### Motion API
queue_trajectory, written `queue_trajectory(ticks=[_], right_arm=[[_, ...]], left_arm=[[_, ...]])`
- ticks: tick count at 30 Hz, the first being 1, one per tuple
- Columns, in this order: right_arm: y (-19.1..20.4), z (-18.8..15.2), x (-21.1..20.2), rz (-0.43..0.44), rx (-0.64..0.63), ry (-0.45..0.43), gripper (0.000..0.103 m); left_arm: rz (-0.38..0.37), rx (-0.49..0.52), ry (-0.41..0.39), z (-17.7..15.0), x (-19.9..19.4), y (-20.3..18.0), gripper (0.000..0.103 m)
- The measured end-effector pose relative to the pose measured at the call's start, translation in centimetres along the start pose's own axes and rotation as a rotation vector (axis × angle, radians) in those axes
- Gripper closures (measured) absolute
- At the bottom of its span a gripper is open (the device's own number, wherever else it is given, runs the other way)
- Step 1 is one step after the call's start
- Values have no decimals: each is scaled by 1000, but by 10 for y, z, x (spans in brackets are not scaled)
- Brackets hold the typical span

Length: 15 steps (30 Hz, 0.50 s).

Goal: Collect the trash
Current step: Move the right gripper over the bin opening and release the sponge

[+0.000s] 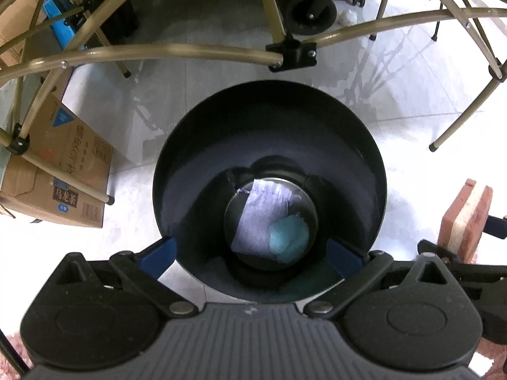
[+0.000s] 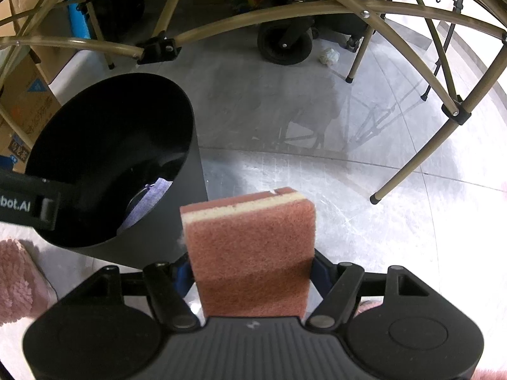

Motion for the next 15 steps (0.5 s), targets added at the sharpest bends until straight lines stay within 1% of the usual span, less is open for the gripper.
queue_trajectory(ticks=[4,9,15], right_arm=[[1,0,-1,-1,-5,-1,32],[2,2,-7,-3,-14,-13,32],[5,9,-20,-11,-35,-49,32]], left_arm=[[1,1,22,-4,-1,2,0],[-16,8,44,-9,-6,6,0],[-45,-5,64,-16,-13,15,0]])
Point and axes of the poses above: each gripper's, at about its wrist camera, not at the fingertips, and x roughly the way its jaws point, y to its left, z to its top, the point moved 9 cm from there along x, roughly the way its jaws point, and after that the axes turned 13 degrees about -x, right-handed, at the moved point
